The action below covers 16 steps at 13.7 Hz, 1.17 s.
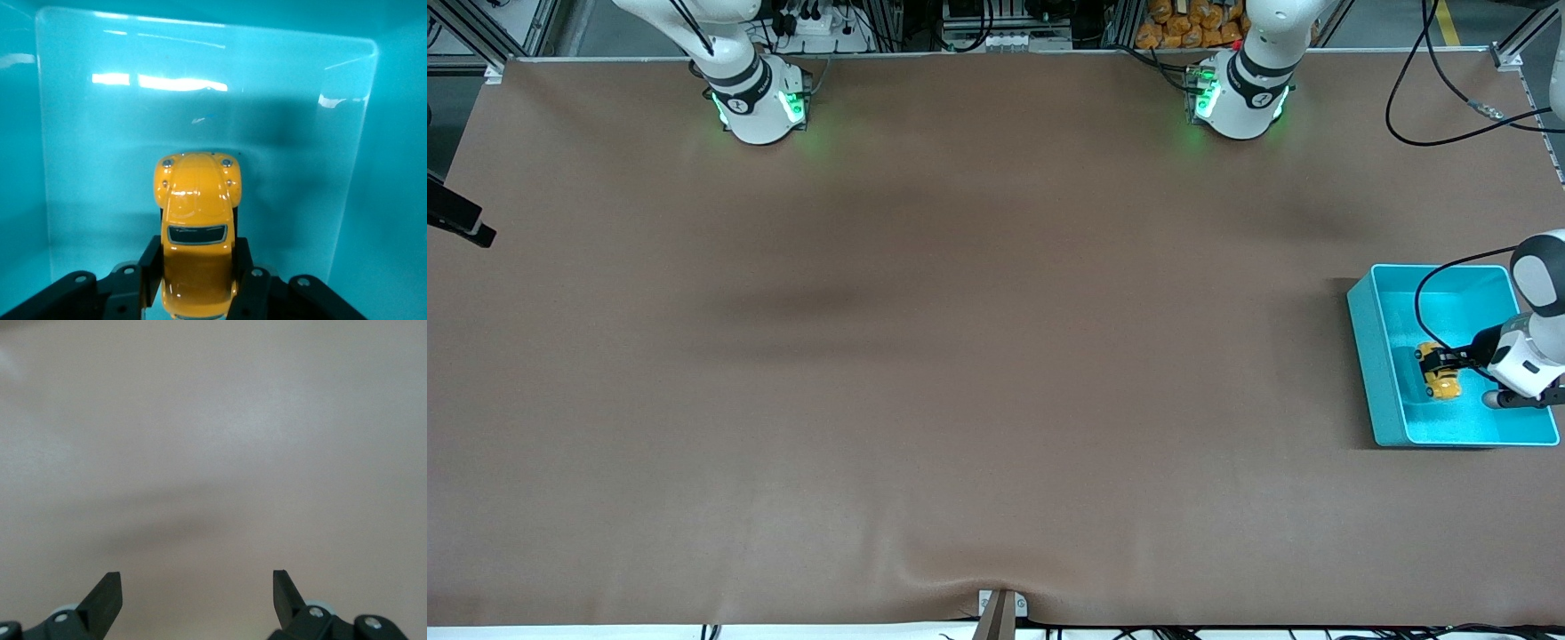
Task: Wind and store yellow beetle car
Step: 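Lower the car into the bin and open the left gripper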
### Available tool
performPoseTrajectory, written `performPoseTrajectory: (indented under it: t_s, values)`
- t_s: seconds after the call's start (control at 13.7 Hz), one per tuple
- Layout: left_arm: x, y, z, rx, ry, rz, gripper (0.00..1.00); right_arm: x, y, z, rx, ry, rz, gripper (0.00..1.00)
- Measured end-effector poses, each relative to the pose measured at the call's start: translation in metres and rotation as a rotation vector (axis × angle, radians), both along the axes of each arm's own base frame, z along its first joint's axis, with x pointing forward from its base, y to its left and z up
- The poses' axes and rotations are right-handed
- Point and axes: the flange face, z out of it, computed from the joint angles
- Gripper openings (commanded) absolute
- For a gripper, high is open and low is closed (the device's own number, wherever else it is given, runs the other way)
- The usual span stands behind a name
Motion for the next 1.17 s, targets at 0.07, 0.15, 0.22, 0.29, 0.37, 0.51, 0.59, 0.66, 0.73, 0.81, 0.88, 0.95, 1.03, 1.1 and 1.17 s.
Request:
performPoseTrajectory:
  t_s: [0.07, 0.15, 0.22, 0.29, 0.37, 0.51, 0.59, 0.66, 0.73, 0.81, 0.88, 0.95, 1.03, 1.1, 1.17]
  values:
    - [-0.001, 0.002, -0.005, -0.004, 0.005, 0.003, 0.0, 0.0, 0.0, 0.0, 0.0, 0.001, 0.001, 1.0]
    - [-0.002, 0.003, -0.009, -0.007, 0.01, 0.006, 0.25, 0.0, 0.001, 0.0, 0.0, 0.002, 0.002, 1.0]
    - [-0.003, 0.004, -0.012, -0.011, 0.014, 0.007, 0.79, 0.0, 0.001, 0.0, 0.0, 0.002, 0.002, 1.0]
    - [-0.004, 0.004, -0.014, -0.013, 0.016, 0.008, 1.0, 0.0, 0.001, 0.0, 0.0, 0.002, 0.002, 1.0]
    - [-0.004, 0.004, -0.014, -0.013, 0.017, 0.007, 1.0, 0.0, 0.001, 0.0, 0.0, 0.002, 0.002, 1.0]
    - [-0.001, 0.005, -0.009, -0.007, 0.006, -0.002, 1.0, 0.0, 0.001, 0.0, 0.0, 0.002, 0.002, 1.0]
    - [0.002, 0.007, 0.0, 0.001, -0.008, -0.022, 1.0, 0.0, 0.0, 0.0, 0.0, 0.002, 0.002, 1.0]
    - [0.006, 0.007, 0.015, 0.013, -0.029, -0.048, 1.0, 0.0, 0.0, 0.0, 0.0, 0.002, 0.002, 1.0]
    - [0.01, 0.007, 0.036, 0.029, -0.049, -0.069, 1.0, 0.0, 0.0, 0.0, 0.0, 0.002, 0.002, 1.0]
    - [0.013, 0.006, 0.061, 0.048, -0.068, -0.082, 1.0, 0.0, 0.0, 0.0, 0.0, 0.002, 0.001, 1.0]
    - [0.017, 0.0, 0.087, 0.067, -0.09, -0.095, 1.0, 0.0, 0.0, 0.0, 0.0, 0.002, 0.001, 1.0]
    - [0.02, -0.008, 0.113, 0.084, -0.112, -0.108, 1.0, 0.0, 0.0, 0.0, 0.0, 0.002, 0.001, 1.0]
    - [0.022, -0.019, 0.136, 0.098, -0.134, -0.123, 1.0, 0.0, 0.0, 0.0, 0.0, 0.002, 0.003, 1.0]
    - [0.024, -0.029, 0.155, 0.109, -0.147, -0.137, 1.0, 0.0, -0.001, 0.0, 0.0, 0.003, 0.008, 1.0]
    - [0.024, -0.039, 0.169, 0.115, -0.15, -0.151, 1.0, 0.0, -0.001, 0.0, 0.0, 0.003, 0.011, 1.0]
